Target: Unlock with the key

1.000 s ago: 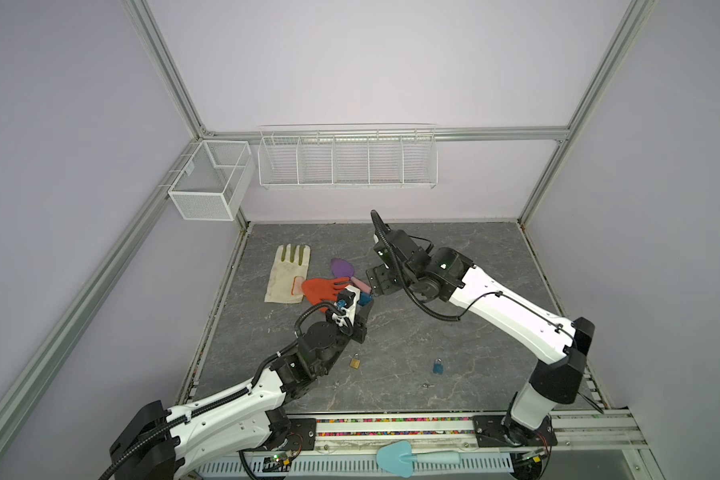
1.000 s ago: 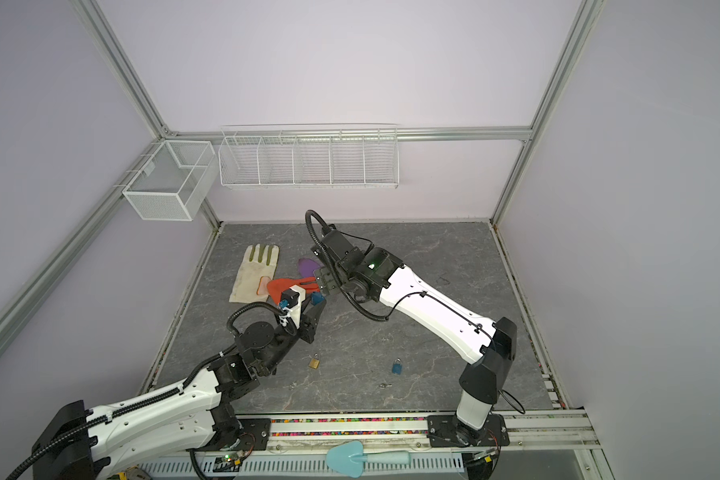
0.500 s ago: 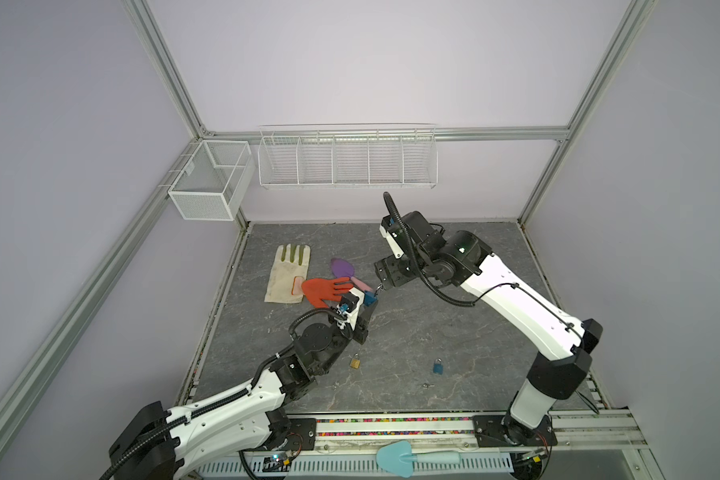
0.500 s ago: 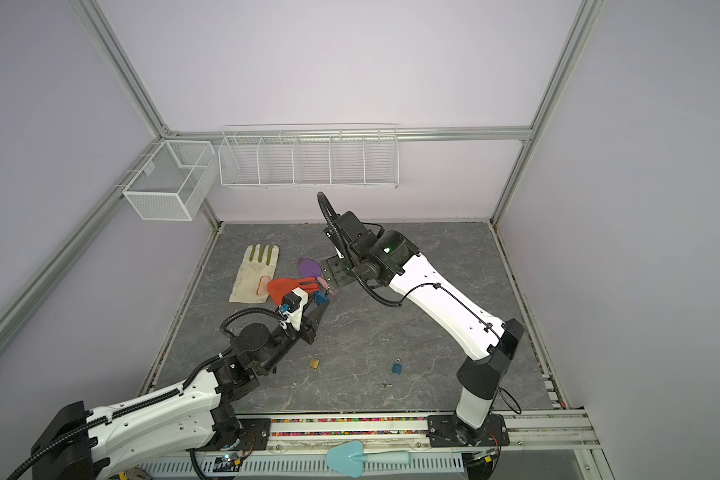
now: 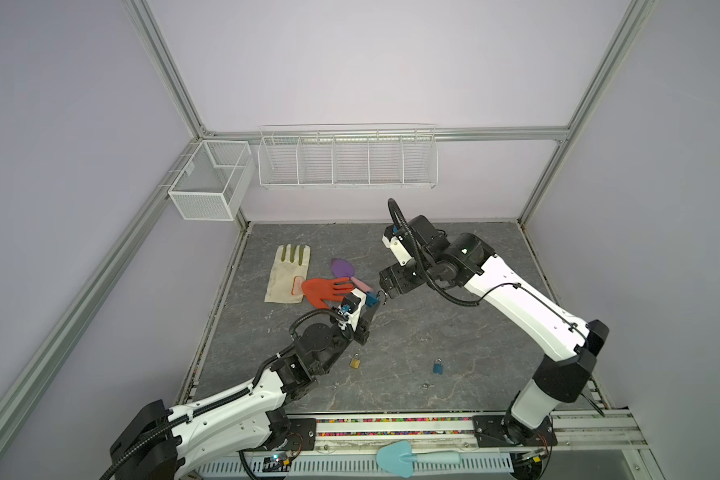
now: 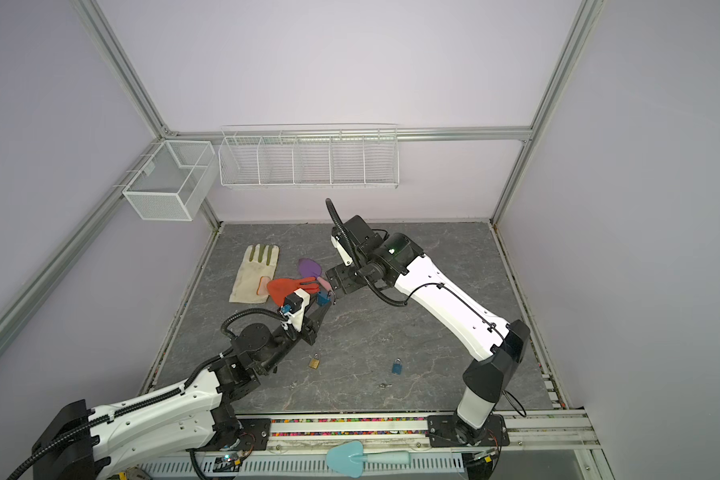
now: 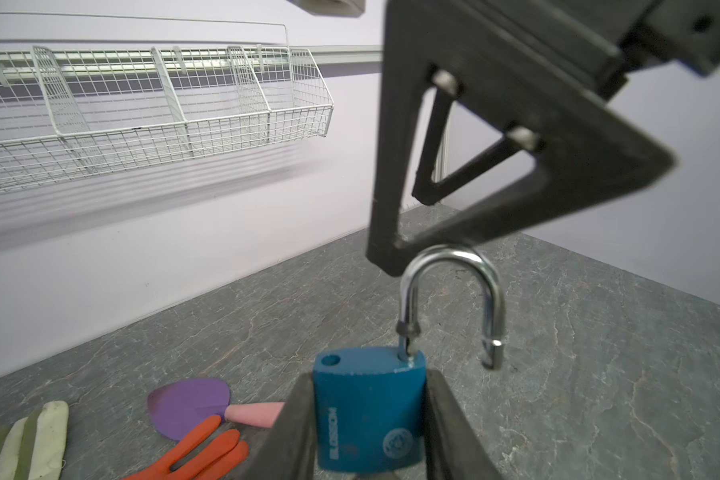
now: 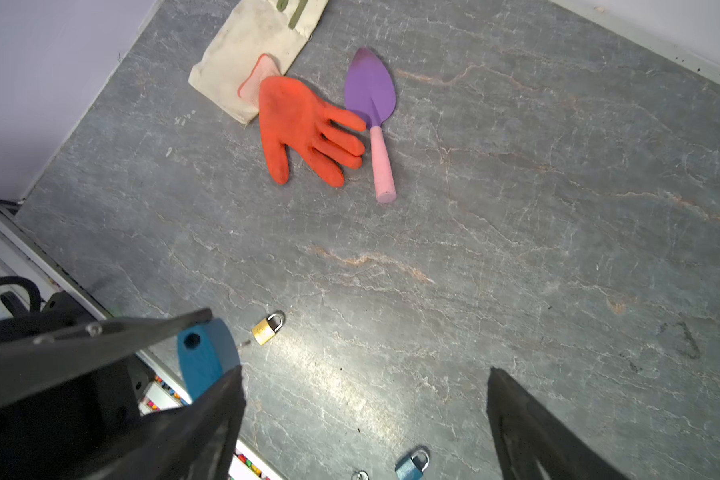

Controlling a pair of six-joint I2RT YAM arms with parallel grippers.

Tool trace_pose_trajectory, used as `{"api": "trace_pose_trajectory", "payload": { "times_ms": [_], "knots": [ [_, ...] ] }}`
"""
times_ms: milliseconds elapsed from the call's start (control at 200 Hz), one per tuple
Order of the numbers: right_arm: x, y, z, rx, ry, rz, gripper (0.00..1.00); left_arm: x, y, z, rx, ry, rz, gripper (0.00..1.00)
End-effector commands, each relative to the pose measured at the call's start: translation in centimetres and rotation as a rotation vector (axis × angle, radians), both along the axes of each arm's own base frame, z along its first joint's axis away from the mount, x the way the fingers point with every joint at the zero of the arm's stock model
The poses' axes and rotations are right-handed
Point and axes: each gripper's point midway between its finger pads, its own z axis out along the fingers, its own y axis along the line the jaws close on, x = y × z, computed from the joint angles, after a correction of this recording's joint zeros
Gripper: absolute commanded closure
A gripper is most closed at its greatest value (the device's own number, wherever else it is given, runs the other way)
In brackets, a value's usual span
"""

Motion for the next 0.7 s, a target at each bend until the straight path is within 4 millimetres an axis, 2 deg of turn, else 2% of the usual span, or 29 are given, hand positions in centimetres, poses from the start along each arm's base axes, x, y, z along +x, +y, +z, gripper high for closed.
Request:
{"api": "trace_pose_trajectory", "payload": {
  "times_ms": [0, 140, 215, 385, 585, 695],
  "knots": [
    [-0.8, -0.8, 1.0, 0.02, -0.021, 0.028, 0.08, 0.1, 0.3, 2.2, -0.08, -0.044, 0.016, 1.0],
    [-0.9, -1.7, 1.2, 0.019, -0.037, 0.007, 0.08, 0.3, 0.1, 2.1, -0.089, -0.031, 0.016, 1.0],
    [-1.1, -2.0, 2.0, 0.036, -0.06, 0.002, 0.08, 0.4, 0.0, 1.9, -0.084, -0.019, 0.017, 1.0],
    [-2.5, -1.4, 3.1, 0.115, -0.062, 0.055, 0.07, 0.7, -0.4, 1.7, -0.084, 0.004, 0.021, 1.0],
    [-2.1, -0.6, 2.0, 0.092, -0.053, 0.073, 0.07, 0.9, -0.8, 1.9, -0.097, 0.018, 0.015, 1.0],
    [-1.3, -1.0, 0.7, 0.039, -0.059, 0.048, 0.07, 0.9, -0.9, 2.1, -0.102, 0.019, 0.013, 1.0]
  ]
}}
